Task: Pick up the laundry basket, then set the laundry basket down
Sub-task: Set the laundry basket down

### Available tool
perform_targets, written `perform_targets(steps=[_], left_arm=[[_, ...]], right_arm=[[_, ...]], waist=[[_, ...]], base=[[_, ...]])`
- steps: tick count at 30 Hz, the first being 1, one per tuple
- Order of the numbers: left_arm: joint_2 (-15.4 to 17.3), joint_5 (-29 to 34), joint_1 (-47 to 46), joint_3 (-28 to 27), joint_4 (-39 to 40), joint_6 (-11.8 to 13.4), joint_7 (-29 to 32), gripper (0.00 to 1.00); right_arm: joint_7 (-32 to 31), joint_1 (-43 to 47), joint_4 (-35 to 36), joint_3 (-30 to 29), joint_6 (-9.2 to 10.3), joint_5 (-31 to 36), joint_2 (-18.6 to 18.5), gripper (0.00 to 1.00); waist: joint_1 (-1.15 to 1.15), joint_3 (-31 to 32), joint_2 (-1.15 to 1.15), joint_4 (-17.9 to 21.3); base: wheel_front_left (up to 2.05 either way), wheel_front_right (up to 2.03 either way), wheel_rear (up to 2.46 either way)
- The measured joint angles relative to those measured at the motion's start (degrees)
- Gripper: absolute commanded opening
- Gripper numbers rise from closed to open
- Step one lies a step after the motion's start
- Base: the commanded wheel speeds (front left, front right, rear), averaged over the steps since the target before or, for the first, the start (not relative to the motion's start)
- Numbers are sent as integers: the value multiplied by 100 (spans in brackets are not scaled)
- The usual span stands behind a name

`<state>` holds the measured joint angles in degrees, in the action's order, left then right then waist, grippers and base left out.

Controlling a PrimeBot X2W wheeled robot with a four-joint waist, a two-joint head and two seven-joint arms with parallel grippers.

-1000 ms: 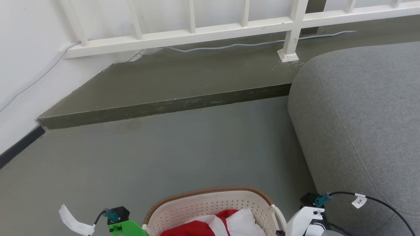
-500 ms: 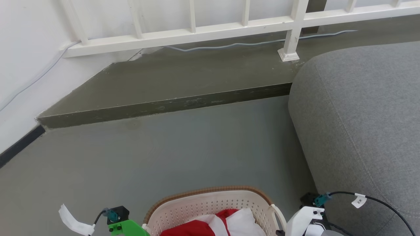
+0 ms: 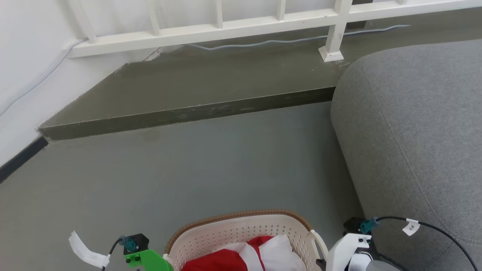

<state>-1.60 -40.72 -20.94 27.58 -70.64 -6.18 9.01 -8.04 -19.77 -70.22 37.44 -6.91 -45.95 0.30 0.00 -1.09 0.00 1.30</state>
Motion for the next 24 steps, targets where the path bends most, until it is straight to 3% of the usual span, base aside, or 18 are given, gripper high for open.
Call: perform_targets(steps=[24], left_arm=[[98,21,-1181,-16,297,174,-580,0]], right_arm=[[465,-1379,303,129,281,171,-90,0]], waist=[[0,-1358,0,14]], base=[[0,0,0]])
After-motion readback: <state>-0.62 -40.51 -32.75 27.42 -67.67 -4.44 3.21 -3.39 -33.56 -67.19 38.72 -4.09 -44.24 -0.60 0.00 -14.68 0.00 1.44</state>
